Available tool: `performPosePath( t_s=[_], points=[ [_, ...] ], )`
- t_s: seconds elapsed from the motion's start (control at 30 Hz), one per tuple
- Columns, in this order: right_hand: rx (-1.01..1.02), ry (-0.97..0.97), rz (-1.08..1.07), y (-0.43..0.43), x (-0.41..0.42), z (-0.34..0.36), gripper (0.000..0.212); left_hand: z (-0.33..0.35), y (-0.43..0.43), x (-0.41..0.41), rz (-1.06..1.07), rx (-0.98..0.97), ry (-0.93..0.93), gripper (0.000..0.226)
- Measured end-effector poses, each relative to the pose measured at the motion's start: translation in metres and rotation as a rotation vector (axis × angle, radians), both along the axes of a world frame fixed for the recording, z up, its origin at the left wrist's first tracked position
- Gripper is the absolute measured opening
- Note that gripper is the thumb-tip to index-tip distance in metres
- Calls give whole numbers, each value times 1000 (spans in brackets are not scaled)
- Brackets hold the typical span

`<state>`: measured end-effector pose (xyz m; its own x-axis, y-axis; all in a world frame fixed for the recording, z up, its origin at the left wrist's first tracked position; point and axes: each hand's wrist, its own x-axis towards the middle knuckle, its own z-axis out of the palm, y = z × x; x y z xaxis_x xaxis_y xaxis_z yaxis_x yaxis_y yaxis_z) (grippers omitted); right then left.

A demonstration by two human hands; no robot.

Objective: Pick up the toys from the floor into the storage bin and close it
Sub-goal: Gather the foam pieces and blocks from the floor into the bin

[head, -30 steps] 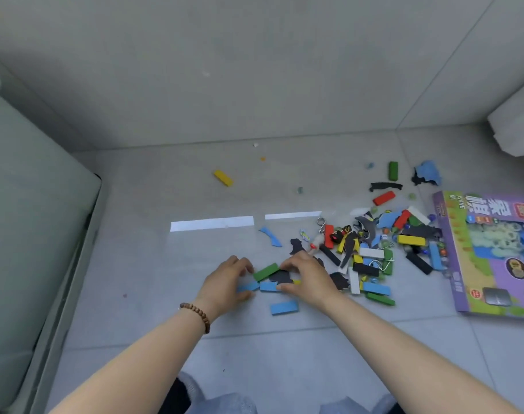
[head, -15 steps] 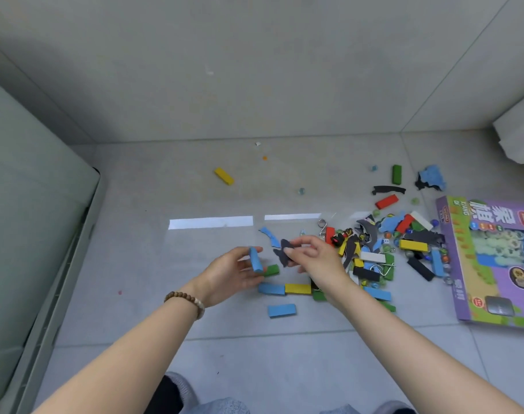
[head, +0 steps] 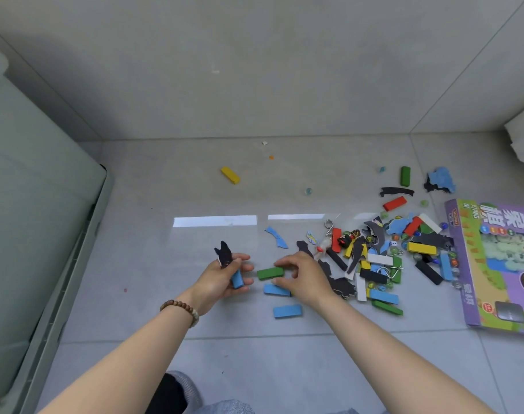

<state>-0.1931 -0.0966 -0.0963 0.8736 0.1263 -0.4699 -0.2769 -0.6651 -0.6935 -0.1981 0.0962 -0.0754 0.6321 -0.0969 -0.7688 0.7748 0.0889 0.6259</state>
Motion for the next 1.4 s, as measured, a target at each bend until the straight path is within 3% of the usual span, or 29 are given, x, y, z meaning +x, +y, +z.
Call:
performPosePath(
  t_s=[0.23, 0.43, 0.57, 0.7, 0.77, 0.83, 0.93, 1.03, 1.27, 1.4],
  points=[
    [-109, -104, 15, -1, -3, -3, 16, 5, 2, 0, -46, 36, 0, 25],
    [-92, -116, -123, 1, -3, -1, 14, 6, 6, 3, 171, -131, 111, 35],
    [280, -83, -338, 24, 4, 19, 9, 4, 6, 3, 234, -231, 168, 54],
    [430, -40, -202, 52, 5, 33, 10, 9, 3, 9, 278, -373, 161, 52],
    [413, -58, -282, 51, 9, 30, 10, 12, 7, 11, 301, -271, 109, 33],
    [375, -68, -335, 43, 11, 26, 10, 12, 16, 11, 231, -7, 26, 22],
    [362, -38, -327, 36, 7, 19, 9, 2, 42, 10, 131, 354, -112, 27],
    [365, 3, -332, 36, 1, 13, 8, -6, 63, 9, 121, 553, -158, 38],
    [375, 29, -400, 31, 2, 1, 8, -21, 61, 12, -46, 575, -209, 39],
    [341, 19, -321, 22, -1, 1, 11, -24, 58, 12, -101, 642, -215, 32]
  ],
)
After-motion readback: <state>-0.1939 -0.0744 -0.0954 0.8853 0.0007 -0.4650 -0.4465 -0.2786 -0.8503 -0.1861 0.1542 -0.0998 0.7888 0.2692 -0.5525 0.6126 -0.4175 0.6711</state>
